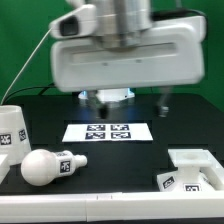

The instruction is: Assemble lamp

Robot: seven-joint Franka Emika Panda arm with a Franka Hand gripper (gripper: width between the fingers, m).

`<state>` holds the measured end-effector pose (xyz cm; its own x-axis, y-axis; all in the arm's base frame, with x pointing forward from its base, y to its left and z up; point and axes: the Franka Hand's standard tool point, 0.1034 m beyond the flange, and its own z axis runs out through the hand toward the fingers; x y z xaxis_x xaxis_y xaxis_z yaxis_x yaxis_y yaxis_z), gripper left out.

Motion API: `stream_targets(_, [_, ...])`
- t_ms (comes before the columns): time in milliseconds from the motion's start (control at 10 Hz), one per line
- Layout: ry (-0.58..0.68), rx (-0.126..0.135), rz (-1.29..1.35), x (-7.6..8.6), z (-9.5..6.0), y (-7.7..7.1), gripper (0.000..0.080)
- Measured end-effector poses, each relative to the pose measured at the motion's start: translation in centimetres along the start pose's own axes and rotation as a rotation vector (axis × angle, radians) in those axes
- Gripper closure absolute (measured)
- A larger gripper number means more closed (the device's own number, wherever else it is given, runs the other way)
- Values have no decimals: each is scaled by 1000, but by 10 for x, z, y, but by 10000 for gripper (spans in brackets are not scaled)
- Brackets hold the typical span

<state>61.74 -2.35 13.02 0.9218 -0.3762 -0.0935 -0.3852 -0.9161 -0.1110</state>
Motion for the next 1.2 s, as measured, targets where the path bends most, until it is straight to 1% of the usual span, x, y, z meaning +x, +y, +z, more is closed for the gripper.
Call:
stream_targets(100, [-68,31,124,-3,1,22,101])
stream_targets(200, [-61,32,142,-8,17,27,101])
stream_targets(300, [-74,29,131,-15,23,23,101])
stream_targets(500, [-69,29,133,-13,22,25,101])
stream_targets(600, [-83,52,122,-13,24,28,101])
stream_targets(700, [-119,93,177,-8,26,56,101])
stream_targets(800, [-146,108,242,-1,25,87,101])
stream_targets(900, [-179,132,260,5,24,105,101])
stream_targets(1000, [-161,134,261,15,25,117,101])
stream_targets(1100, [-148,132,257,16,25,111,101])
stream_targets(1200, [-149,132,249,15,26,108,101])
